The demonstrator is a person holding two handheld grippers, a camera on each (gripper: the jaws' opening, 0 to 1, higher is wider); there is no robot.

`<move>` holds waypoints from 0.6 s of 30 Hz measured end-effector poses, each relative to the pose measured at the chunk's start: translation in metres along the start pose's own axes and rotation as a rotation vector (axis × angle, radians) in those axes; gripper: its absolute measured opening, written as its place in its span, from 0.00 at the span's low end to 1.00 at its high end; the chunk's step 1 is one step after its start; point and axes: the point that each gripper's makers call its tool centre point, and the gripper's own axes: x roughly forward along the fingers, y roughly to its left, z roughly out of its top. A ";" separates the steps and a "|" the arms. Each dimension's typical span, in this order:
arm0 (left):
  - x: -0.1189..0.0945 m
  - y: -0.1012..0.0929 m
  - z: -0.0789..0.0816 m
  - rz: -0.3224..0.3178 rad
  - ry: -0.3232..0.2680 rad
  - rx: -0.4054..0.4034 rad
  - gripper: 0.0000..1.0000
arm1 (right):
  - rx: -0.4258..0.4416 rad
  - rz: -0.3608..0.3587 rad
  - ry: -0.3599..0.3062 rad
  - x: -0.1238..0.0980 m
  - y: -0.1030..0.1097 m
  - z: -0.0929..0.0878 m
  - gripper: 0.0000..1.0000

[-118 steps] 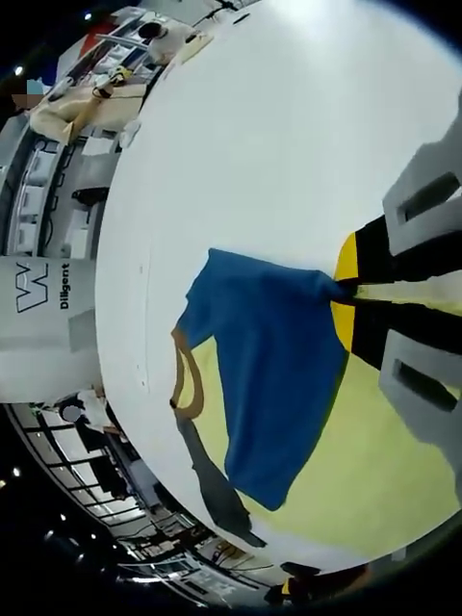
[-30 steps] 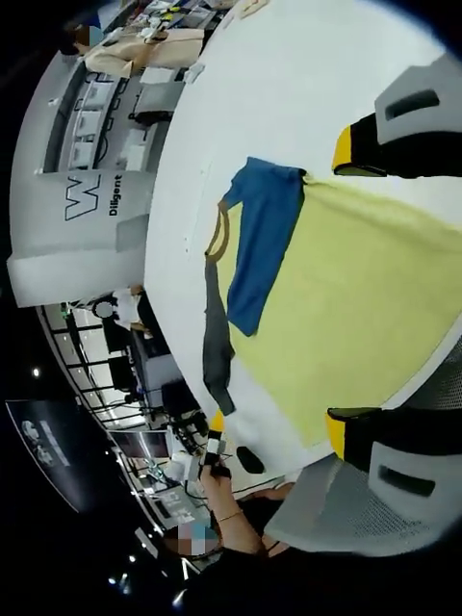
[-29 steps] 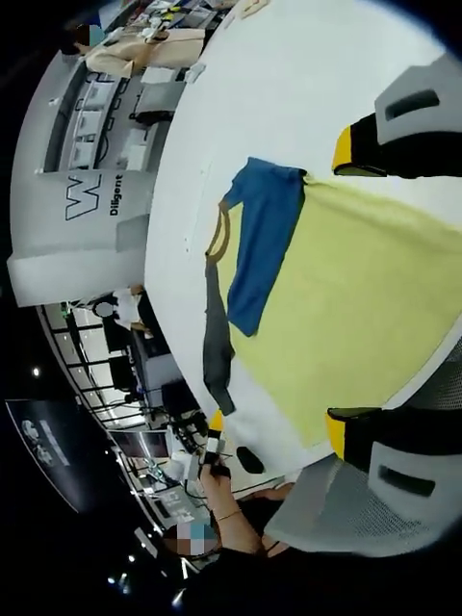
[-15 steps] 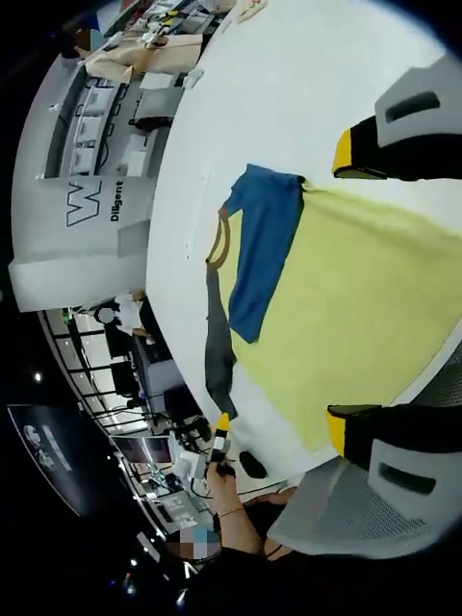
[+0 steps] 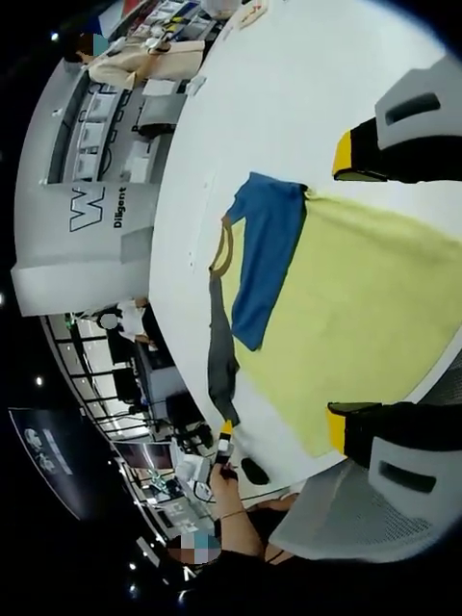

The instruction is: Fold the garment on the visible template until the final outline fits inside the template.

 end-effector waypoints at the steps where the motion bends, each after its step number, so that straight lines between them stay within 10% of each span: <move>1: 0.000 0.000 0.000 0.002 0.001 0.002 0.30 | 0.001 0.001 -0.002 0.000 0.000 0.000 0.95; 18: -0.002 0.004 -0.004 0.054 0.032 0.055 0.02 | 0.016 0.010 -0.011 -0.007 0.004 0.002 0.99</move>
